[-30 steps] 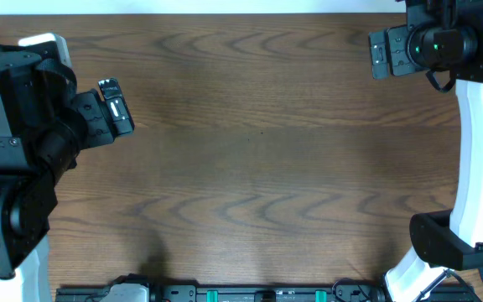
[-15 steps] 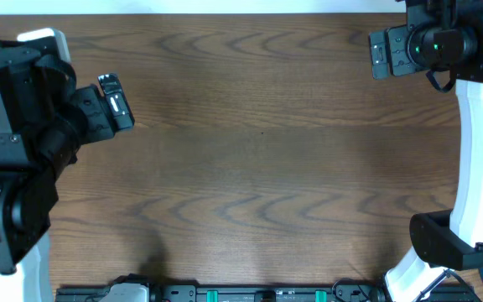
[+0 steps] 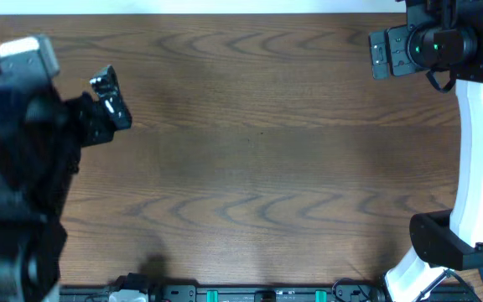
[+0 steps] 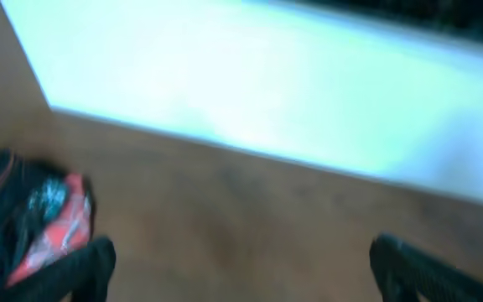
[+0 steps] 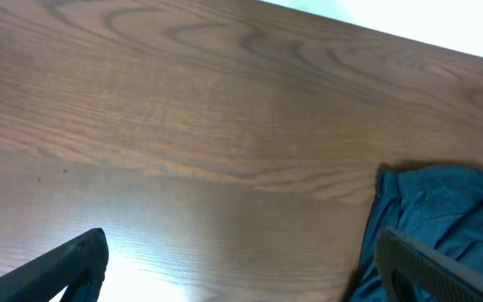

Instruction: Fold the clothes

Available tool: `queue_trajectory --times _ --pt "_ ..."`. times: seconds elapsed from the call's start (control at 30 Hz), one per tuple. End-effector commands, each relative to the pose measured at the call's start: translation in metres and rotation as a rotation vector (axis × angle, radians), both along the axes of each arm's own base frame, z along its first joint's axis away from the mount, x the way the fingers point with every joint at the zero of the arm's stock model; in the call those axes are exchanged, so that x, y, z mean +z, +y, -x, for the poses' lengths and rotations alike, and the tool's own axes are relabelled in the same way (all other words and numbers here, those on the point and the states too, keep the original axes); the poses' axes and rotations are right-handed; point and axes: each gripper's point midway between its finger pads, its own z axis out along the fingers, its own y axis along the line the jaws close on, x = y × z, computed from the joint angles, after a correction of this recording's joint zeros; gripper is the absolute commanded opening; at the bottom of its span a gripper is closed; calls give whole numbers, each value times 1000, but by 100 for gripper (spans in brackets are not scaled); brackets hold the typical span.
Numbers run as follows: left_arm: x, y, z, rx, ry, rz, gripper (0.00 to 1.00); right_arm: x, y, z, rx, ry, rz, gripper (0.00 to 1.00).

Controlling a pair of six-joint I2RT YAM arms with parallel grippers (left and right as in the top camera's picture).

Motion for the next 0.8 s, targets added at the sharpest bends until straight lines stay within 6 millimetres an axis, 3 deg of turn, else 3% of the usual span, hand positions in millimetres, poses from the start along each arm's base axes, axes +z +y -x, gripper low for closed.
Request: queue_trajectory --times 0.0,0.13,0.4,0.57,0.77 --pt "-16 -1 10 -4 -88 16 98 4 -1 1 -4 -11 3 99" --pt "-38 0 18 8 -178 72 98 4 -1 1 -4 -11 3 99" --pt "-81 1 36 22 -191 122 98 4 -1 1 -4 -11 3 99" --pt "-98 1 37 19 -252 127 98 4 -1 1 -4 -11 3 99" --pt "-135 4 44 29 -306 128 98 4 -1 1 -4 -11 3 99"
